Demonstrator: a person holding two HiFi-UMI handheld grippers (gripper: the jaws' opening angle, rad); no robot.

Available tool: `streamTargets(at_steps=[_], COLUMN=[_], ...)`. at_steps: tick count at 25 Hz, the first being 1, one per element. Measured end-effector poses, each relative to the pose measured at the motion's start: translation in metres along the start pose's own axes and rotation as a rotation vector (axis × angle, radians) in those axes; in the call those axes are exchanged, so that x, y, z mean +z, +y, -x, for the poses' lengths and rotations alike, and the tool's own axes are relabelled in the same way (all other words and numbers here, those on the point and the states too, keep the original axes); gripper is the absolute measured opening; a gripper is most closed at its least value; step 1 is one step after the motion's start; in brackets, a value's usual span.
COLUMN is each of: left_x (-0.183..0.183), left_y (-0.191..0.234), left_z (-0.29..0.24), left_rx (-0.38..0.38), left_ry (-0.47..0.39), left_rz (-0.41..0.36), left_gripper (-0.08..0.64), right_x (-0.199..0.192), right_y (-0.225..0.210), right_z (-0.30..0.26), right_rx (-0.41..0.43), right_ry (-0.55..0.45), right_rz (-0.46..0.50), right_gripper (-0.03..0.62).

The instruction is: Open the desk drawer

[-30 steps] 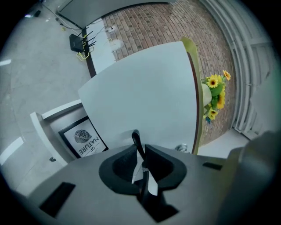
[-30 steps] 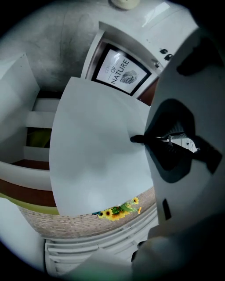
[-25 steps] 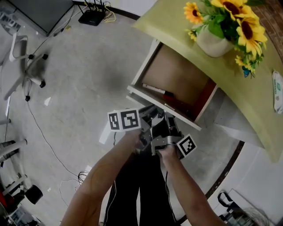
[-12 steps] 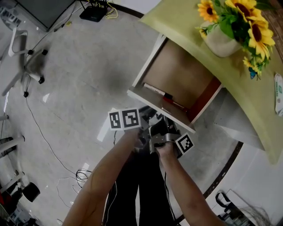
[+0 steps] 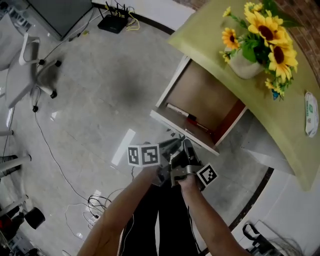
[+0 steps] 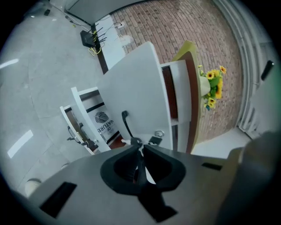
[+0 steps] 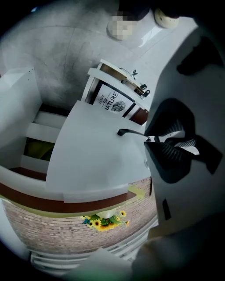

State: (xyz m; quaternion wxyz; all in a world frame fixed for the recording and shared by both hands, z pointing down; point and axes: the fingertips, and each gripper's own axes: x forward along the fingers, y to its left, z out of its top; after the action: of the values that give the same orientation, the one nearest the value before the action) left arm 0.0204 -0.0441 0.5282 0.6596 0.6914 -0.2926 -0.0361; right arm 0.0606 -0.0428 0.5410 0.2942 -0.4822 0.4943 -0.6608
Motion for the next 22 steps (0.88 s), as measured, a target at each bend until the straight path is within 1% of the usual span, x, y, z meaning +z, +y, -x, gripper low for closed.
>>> streamTargets(at_steps=[4, 6, 9, 10, 13, 15, 17, 22], left_x=[-0.019, -0.026, -0.028, -0.023, -0.017, -0.018, -0.02, -0.021], left_y=[-0.035, -0.055, -0.085, -0.095, -0.13, -0.157, -0.183, -0.242], left_z=[0.02, 0.034, 0.058, 0.066, 0.083, 0.092, 0.102, 0.119], left_rx=[-0.045, -0.059, -0.063, -0.062, -0.05, -0.044, -0.049, -0.072], left_ry=[0.055, 0.06, 0.056, 0.056, 0.065, 0.074, 0.078, 0.1], left_rz=[-0.091, -0.119, -0.16, -0.189, -0.311, -0.381, -0.435, -0.594], left_gripper=[0.023, 0.015, 0.011, 0.011, 0.011, 0.011, 0.011, 0.011], right_x=[-0.009, -0.012, -0.019, -0.021, -0.02, -0.019, -0.024, -0.037], right_y=[0.023, 0.04, 0.071, 0.085, 0.129, 0.157, 0.182, 0.23], right_z=[0.022, 0.036, 0.053, 0.056, 0.072, 0.088, 0.102, 0.137], right_rx=[0.01, 0.018, 0.025, 0.04, 0.076, 0.079, 0.074, 0.055], right_ry=[0.009, 0.019, 0.049, 0.056, 0.071, 0.09, 0.121, 0.222], right_rz=[-0.001, -0.002, 0.029, 0.04, 0.074, 0.133, 0.214, 0.448], right_gripper=[0.037, 0.031, 0.021, 0.021, 0.02, 0.02, 0.02, 0.02])
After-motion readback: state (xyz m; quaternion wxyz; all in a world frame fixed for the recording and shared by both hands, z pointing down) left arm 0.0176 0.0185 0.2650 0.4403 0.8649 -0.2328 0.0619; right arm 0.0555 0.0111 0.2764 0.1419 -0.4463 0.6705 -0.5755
